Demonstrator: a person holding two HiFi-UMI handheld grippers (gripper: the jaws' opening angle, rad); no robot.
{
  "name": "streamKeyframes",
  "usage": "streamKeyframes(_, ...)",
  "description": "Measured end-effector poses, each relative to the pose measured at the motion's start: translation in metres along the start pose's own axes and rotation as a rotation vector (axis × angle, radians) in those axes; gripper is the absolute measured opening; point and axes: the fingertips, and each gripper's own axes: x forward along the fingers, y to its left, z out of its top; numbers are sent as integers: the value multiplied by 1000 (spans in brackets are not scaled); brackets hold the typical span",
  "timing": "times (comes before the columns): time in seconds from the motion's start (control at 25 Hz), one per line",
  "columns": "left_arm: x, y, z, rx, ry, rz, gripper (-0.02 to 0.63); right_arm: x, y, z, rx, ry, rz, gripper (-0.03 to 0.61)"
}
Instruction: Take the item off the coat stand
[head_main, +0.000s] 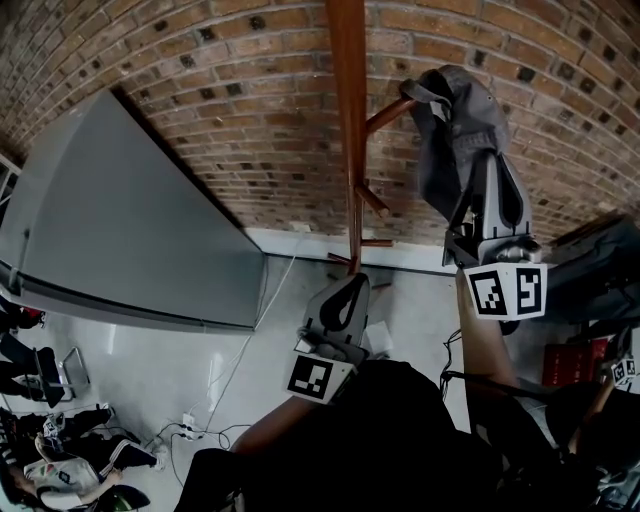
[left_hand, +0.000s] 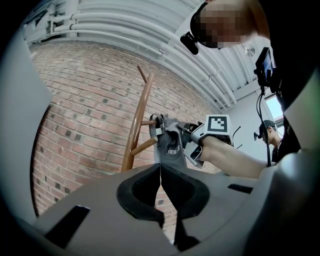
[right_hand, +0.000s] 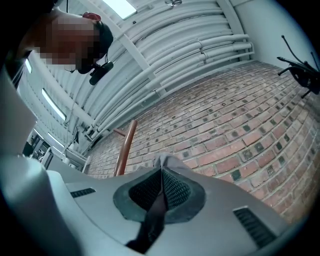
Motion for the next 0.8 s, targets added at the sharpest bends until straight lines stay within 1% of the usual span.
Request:
streamKeyframes(0.16,-1,-8,-1,-7,2,-29,18,-7,-1,-2,-25,5,-15,18)
streamKeyframes(0.32,-3,-15,-3,-12,9,-51,18,-14,-8,4,-20,-14,-47,18)
streamKeyframes(0.44,-4,-16,-3,-15,9,-46,18,-16,-14,10,-21,-30,-61,18)
streamKeyframes(0.6,-7,-17,-3,-20,8,-37,18,-22,-15,12,-30,-26,-67,18)
streamKeyframes(0.8,-6,-19,-2,-24,0,-37,18,-32,-15,5,2,-11,-63,18)
